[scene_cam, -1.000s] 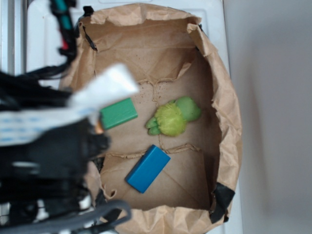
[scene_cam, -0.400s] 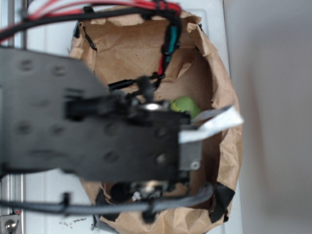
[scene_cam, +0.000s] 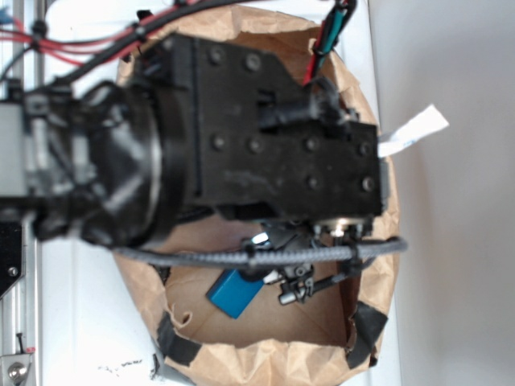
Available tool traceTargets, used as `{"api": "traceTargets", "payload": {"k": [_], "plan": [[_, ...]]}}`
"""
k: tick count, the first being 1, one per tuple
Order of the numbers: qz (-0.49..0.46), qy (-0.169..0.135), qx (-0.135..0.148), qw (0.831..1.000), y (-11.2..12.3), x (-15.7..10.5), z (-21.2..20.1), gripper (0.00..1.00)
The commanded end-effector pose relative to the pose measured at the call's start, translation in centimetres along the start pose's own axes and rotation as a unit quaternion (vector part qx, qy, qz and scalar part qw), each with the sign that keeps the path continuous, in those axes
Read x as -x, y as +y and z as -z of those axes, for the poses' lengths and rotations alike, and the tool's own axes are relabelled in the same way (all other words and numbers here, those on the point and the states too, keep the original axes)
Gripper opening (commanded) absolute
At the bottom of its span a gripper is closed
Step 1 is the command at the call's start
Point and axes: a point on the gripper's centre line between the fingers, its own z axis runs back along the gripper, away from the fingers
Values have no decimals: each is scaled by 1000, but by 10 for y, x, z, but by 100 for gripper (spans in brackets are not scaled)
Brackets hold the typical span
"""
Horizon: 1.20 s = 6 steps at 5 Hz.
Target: Grab the green animal.
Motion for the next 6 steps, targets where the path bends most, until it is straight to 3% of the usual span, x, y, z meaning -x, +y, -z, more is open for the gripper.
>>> {"api": "traceTargets", "payload": {"k": [1,2,3,5,6], "plan": [[-46,-47,45,997,7,-34,-11,100],[-33,-49,61,996,-6,-39,-5,100],[-19,-54,41,998,-12,-47,17,100],[-24,-36,-4,999,2,-53,50,100],[-22,-34,-6,999,0,-49,54,100]]}}
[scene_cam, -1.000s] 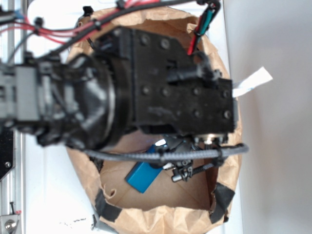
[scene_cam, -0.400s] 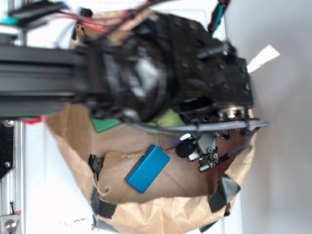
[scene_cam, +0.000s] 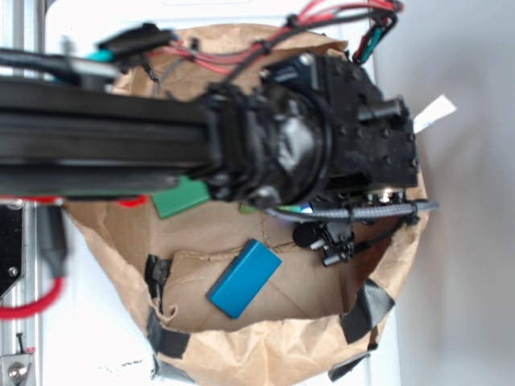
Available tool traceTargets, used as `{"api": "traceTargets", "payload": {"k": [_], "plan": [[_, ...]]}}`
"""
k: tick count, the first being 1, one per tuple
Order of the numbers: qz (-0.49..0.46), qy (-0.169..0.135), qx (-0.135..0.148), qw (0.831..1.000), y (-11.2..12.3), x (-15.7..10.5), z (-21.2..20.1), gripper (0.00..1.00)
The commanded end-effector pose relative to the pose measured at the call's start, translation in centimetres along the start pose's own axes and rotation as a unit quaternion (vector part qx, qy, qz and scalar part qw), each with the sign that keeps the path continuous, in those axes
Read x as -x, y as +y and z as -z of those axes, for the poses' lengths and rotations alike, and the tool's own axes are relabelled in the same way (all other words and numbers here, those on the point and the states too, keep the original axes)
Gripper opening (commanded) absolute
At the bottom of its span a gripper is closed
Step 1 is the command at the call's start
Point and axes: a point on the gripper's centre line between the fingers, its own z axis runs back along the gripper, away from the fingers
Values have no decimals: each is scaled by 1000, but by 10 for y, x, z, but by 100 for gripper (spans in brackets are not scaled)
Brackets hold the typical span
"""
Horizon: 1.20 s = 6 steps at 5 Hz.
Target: Grab the green animal.
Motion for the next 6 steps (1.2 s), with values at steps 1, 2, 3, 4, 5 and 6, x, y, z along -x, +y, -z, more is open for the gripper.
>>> {"api": "traceTargets", "payload": {"k": [1,2,3,4,5,6], "plan": [[1,-32,-1,999,-3,-11,-7,100],[-4,-29,-4,1000,-3,-9,-6,0],[4,-36,-9,999,-3,-10,-9,0],[8,-36,-4,999,-2,-10,-13,0],[13,-30,6,999,0,-5,-38,0],[33,-19,28,999,2,10,-64,0]]}}
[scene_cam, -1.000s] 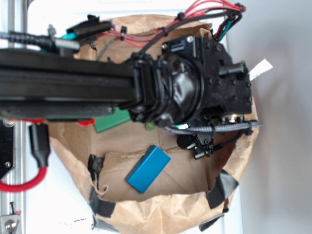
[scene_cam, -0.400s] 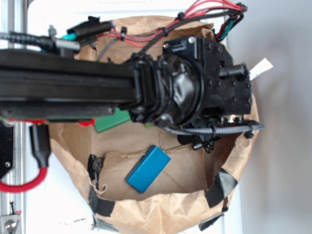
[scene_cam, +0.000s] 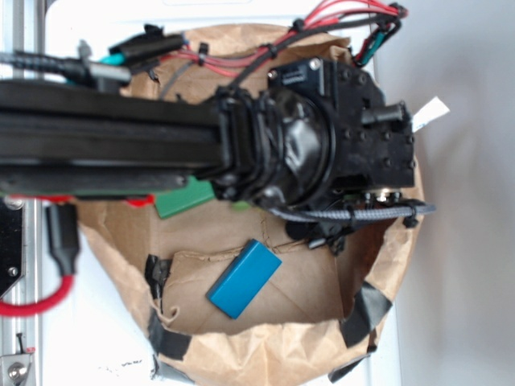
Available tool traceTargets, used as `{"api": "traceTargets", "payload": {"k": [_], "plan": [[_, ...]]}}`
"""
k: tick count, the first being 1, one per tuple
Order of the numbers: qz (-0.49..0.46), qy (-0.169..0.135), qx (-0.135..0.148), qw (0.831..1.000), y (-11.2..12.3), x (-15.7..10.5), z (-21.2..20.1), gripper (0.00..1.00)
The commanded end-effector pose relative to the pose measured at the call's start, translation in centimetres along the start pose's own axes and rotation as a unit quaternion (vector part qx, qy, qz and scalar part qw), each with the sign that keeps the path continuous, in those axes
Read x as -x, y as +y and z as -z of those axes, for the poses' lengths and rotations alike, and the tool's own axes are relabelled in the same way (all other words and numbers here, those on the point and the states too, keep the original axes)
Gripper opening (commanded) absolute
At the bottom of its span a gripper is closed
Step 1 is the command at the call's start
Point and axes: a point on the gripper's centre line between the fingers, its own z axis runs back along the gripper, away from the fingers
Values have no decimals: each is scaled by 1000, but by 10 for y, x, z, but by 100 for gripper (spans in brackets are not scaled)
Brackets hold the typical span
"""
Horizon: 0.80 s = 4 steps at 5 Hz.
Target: Grab the green animal.
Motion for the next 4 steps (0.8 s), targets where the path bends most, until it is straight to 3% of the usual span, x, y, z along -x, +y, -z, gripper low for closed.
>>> {"api": "traceTargets", "payload": {"k": [1,2,3,4], "plan": [[30,-35,40,998,2,22,-86,0],[49,-42,53,997,0,40,-109,0],[72,-55,84,992,3,55,-134,0],[85,-80,95,989,0,64,-149,0]]}}
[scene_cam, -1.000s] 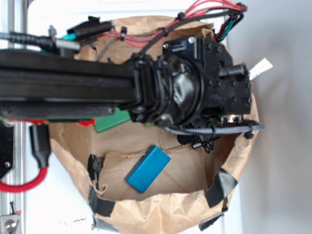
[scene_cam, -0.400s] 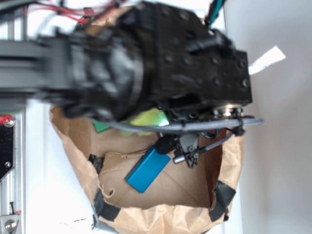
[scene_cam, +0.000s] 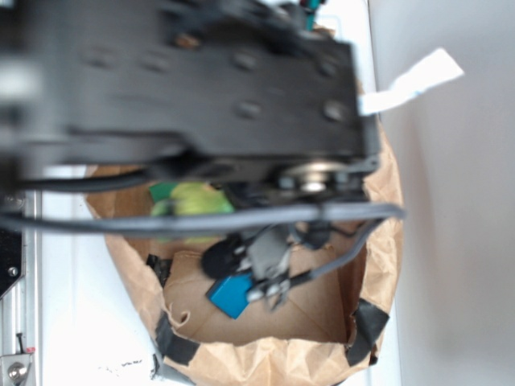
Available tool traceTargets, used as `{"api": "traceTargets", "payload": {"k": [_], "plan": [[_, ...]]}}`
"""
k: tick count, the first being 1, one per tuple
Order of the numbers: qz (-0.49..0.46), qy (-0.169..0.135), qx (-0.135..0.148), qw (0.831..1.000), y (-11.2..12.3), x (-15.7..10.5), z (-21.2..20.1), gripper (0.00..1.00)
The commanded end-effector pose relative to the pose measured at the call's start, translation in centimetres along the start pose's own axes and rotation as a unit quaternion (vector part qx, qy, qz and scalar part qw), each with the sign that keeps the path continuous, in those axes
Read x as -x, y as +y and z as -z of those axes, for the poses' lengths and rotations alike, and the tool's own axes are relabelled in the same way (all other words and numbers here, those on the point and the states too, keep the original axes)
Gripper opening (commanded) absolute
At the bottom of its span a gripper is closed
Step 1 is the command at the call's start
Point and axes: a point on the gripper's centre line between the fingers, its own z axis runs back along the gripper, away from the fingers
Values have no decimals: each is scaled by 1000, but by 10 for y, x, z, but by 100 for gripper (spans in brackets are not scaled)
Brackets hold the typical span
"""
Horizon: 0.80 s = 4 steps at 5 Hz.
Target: Grab the green animal.
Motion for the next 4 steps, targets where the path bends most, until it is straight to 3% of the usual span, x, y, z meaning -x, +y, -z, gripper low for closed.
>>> {"api": "traceTargets", "payload": {"k": [1,3,4], "plan": [[18,-79,15,997,-5,3,-34,0],[18,-108,15,994,-9,2,-32,0],[17,-103,-15,994,-12,2,-29,0]]}}
